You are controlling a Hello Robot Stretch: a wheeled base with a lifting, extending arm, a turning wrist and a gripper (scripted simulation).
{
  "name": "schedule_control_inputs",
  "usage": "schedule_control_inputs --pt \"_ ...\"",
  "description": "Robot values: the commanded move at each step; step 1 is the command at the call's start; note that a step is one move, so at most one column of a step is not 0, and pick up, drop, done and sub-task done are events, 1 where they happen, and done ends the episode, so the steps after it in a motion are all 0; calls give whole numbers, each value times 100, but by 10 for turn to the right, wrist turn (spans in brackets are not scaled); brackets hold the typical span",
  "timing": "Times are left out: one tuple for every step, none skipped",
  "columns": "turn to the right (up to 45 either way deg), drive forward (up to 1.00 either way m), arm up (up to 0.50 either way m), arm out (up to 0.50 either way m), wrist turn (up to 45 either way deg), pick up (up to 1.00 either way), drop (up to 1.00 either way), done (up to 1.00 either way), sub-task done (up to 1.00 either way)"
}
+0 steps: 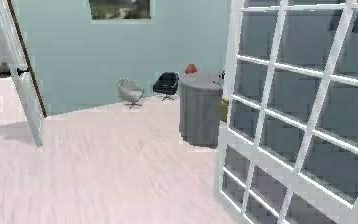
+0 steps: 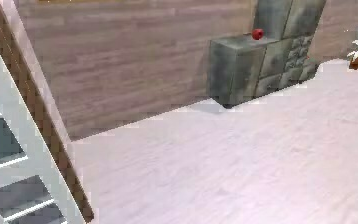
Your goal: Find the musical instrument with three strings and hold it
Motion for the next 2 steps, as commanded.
schedule_control_inputs --pt "-420 0 0 0 0 0 0 0 0" --pt "0 100 0 0 0 0 0 0 0"
